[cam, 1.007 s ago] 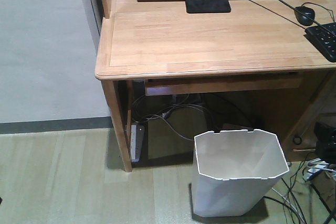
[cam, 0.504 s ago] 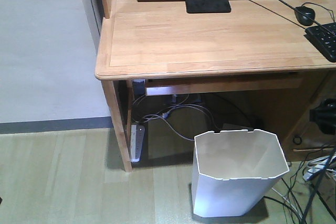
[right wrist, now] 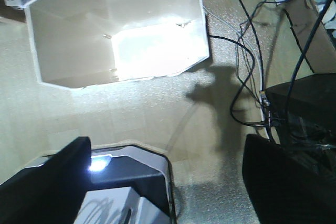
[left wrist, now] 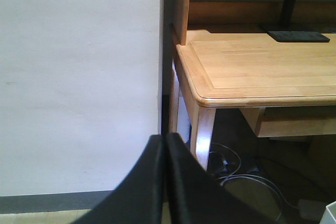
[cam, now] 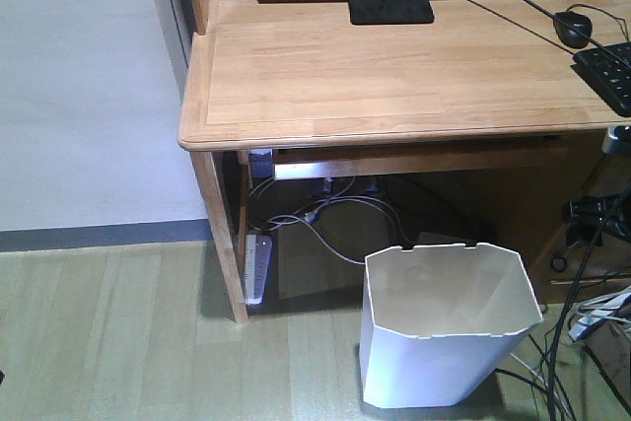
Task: Move trash bin to bedside with robot
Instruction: 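Lower the right gripper toward the rim of the white trash bin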
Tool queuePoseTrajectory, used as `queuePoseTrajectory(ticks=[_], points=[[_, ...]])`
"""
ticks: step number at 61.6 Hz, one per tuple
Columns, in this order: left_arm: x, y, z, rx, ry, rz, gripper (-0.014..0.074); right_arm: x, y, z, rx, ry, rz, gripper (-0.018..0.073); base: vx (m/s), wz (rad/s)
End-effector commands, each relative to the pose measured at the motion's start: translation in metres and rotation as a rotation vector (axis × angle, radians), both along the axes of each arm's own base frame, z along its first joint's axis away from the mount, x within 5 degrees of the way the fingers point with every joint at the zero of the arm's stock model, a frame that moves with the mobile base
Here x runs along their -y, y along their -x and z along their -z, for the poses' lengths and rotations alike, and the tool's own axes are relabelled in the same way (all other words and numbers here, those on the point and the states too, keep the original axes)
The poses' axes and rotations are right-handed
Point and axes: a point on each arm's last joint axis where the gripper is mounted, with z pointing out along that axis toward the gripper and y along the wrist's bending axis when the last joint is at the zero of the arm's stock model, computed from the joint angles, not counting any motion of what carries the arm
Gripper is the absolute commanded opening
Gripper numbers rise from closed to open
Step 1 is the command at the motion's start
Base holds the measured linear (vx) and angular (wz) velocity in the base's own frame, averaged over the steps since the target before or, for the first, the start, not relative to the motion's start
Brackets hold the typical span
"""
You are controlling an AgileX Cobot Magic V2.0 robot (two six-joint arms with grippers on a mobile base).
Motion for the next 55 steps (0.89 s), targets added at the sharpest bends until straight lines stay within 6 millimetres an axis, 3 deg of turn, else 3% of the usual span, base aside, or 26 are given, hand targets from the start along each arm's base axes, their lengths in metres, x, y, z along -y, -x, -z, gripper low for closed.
queuePoseTrajectory(ticks=[1,29,41,55], points=[[0.000,-0.001,0.002,0.055,0.017,0.002,-0.0006,0.017,-0.022,0.011,0.074,0.047,-0.017,0.0552,0.00,0.00],[0.000,-0.001,0.002,0.056,0.017,0.002,-0.0006,0.048,-0.110,0.136,-0.027,0.048,-0.135,0.0552,0.00,0.00],[0.000,-0.001,0.002,0.056,0.017,0.002,-0.0006,0.057,-0.137,0.172,-0.059,0.036,-0.163,0.0552,0.00,0.00],[0.000,-0.001,0.002,0.056,0.017,0.002,-0.0006,0.063,-0.155,0.211,-0.083,0.028,-0.175,0.0552,0.00,0.00]])
